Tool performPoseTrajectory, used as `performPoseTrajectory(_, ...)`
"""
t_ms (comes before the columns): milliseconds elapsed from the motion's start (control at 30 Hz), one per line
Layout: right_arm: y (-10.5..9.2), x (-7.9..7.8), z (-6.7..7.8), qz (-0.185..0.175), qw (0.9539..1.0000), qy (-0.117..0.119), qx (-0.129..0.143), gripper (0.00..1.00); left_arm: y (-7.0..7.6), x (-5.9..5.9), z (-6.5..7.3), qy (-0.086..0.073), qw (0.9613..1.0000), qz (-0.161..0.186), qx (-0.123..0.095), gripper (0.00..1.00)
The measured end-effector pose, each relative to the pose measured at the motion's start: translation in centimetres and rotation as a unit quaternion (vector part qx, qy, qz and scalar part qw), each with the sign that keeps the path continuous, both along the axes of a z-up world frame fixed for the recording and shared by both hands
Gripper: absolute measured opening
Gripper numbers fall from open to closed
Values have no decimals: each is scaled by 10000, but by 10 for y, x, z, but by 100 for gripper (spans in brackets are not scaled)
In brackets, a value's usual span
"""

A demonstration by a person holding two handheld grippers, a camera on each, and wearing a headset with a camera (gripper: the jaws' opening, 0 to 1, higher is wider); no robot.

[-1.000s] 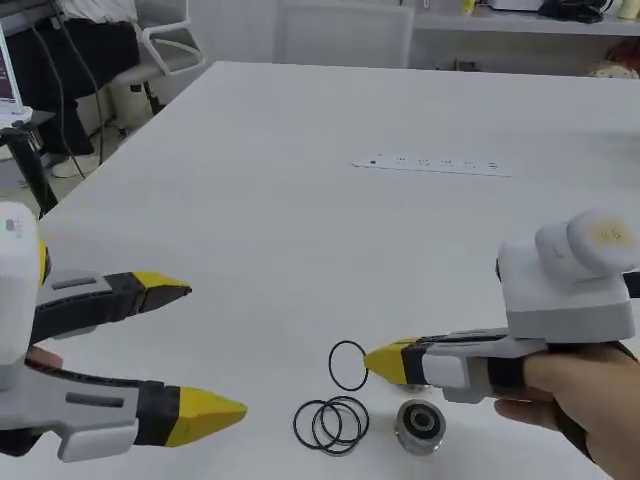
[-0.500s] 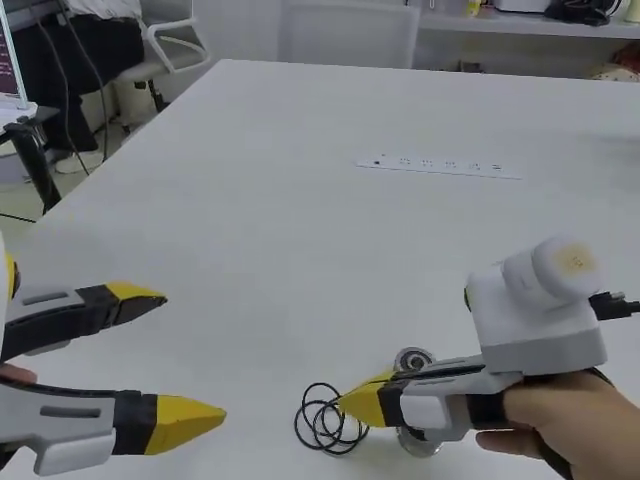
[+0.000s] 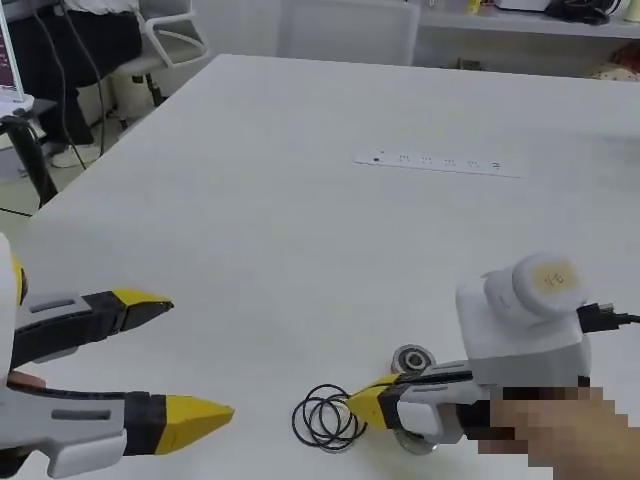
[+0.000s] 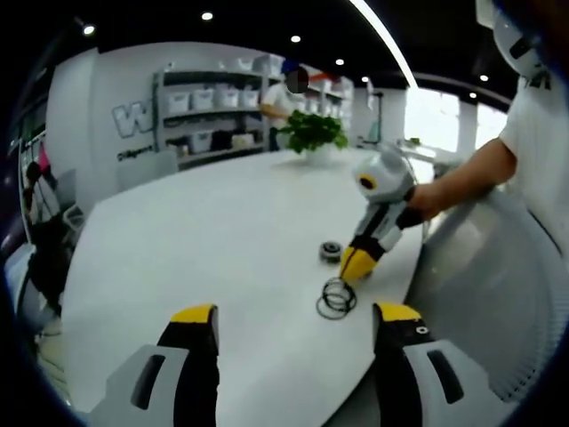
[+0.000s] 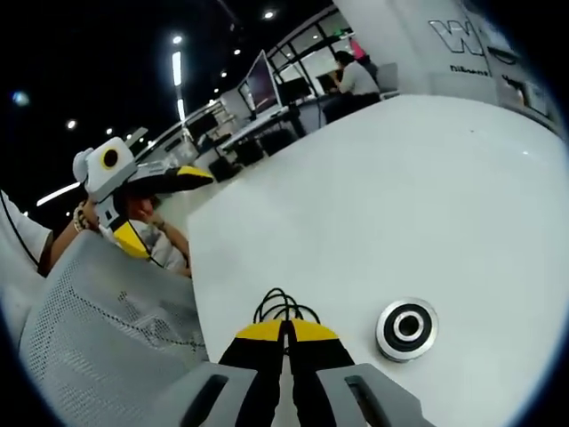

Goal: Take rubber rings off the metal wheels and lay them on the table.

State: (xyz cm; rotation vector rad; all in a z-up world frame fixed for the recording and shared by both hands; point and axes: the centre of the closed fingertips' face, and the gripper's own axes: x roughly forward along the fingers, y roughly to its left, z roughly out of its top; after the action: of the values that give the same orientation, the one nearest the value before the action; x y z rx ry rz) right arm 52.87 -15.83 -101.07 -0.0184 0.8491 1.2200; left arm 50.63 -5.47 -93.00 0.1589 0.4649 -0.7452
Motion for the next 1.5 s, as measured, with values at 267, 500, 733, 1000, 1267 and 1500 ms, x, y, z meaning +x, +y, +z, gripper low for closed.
performPoseTrajectory(267,0,1,-5,122,9991,-324,-227,5,2,-1,0,-6,10000,32,-21,71)
performPoseTrajectory(500,1,-2,-8,309,9975,-490,-413,13,0,1,5,-65,9998,57,-153,71)
performPoseTrajectory(733,-1,-1,-2,357,9971,-549,-400,16,-2,0,4,-52,9999,0,-136,71)
performPoseTrajectory(1000,-4,-6,7,602,9945,-717,-470,24,-7,0,-1,4,9999,-90,-122,71)
performPoseTrajectory(1267,-8,-2,26,536,9967,-527,-291,43,-10,3,-3,19,9998,-163,-138,72)
performPoseTrajectory(1500,-22,4,49,348,9979,-540,-76,49,-11,3,-5,28,9996,-236,-129,72)
